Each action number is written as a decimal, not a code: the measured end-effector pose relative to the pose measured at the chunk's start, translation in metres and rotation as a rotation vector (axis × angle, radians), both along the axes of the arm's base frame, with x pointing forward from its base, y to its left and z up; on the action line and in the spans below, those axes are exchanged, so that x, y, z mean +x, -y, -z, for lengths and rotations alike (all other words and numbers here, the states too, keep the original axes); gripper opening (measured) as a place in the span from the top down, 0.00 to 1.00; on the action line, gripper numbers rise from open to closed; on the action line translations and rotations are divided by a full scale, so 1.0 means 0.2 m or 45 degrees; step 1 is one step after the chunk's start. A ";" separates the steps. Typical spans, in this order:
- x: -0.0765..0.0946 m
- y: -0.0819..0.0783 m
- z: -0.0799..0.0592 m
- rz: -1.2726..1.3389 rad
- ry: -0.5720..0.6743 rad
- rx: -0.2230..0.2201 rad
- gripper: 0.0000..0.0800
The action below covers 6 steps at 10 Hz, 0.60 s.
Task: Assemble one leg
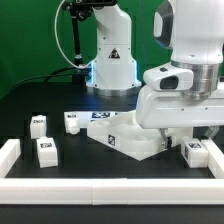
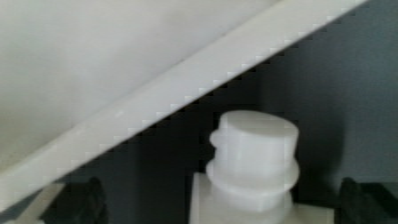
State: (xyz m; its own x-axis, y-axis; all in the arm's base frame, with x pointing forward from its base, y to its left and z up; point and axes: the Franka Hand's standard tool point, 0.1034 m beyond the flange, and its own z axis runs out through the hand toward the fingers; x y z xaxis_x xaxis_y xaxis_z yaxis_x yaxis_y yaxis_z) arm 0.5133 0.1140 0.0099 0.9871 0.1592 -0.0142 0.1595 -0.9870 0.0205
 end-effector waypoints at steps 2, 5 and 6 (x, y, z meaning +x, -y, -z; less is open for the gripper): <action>0.00 0.01 0.01 0.002 0.003 -0.002 0.22; 0.00 0.01 0.01 0.002 0.000 -0.002 0.63; 0.00 0.01 0.01 0.002 0.000 -0.002 0.65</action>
Offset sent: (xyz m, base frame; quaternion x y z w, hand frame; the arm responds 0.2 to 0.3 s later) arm 0.0000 0.0000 0.0000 0.0000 0.0000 0.0000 1.0000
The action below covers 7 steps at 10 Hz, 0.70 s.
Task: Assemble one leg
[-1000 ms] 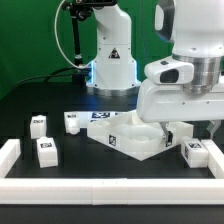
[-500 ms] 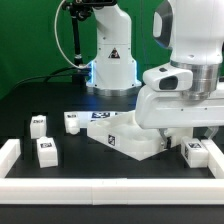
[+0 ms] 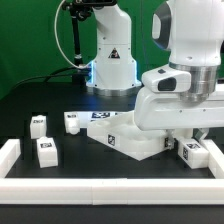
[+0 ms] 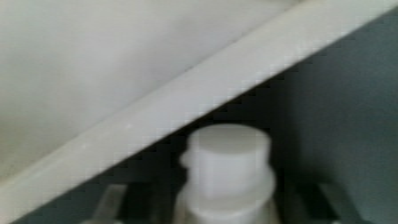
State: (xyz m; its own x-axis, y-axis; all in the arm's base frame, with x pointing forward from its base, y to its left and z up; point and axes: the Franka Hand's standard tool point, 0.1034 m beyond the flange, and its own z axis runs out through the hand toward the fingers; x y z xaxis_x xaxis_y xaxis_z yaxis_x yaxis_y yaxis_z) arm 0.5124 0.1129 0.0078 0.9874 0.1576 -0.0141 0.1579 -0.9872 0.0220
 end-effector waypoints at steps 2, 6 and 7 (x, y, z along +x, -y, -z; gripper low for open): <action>0.00 0.00 0.00 0.000 0.000 0.000 0.65; 0.04 0.11 -0.28 0.037 -0.077 0.025 0.65; 0.05 0.15 -0.36 0.052 -0.083 0.037 0.65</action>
Offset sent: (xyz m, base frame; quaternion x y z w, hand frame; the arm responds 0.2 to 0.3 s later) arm 0.0034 -0.0122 0.0244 -0.0109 -0.0204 0.0342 0.9991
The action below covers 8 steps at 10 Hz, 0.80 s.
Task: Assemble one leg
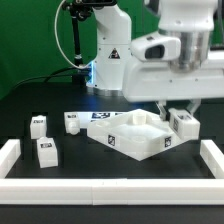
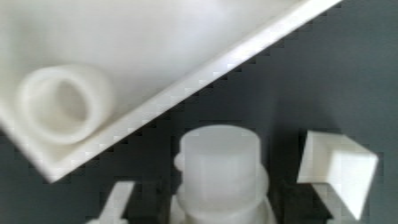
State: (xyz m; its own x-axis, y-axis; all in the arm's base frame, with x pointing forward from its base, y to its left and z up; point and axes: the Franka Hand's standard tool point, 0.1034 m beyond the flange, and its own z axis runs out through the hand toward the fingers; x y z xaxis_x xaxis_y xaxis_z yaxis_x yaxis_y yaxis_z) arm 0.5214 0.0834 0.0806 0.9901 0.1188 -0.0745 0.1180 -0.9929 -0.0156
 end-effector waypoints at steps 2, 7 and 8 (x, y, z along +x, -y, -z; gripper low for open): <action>-0.13 0.09 -0.08 0.055 0.003 0.014 0.65; -0.26 0.09 -0.02 0.112 -0.005 0.001 0.64; -0.28 0.08 -0.03 0.154 -0.007 0.001 0.64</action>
Offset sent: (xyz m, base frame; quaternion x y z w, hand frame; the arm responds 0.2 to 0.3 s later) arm -0.0394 -0.0032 -0.0301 -0.0625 0.0478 0.0362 0.9962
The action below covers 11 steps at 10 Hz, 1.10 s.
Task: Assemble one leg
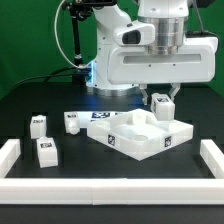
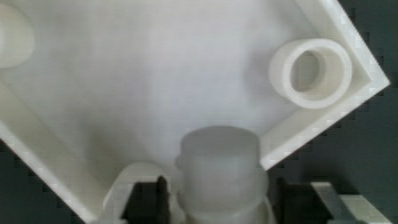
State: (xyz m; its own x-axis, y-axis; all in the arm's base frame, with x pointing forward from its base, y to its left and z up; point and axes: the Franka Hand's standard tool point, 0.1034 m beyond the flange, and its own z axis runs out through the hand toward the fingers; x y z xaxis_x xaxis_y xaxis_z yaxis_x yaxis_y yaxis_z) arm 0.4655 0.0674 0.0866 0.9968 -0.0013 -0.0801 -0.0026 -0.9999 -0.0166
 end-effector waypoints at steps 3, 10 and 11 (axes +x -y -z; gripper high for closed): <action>-0.33 -0.21 -0.04 0.139 0.037 0.014 0.64; -0.49 -0.33 0.07 0.244 0.026 0.015 0.64; -0.56 -0.38 0.13 0.222 0.011 0.006 0.64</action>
Offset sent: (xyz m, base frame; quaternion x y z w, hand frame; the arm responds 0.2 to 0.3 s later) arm -0.0728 0.0646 -0.0164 -0.0353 0.0624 0.0638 0.9954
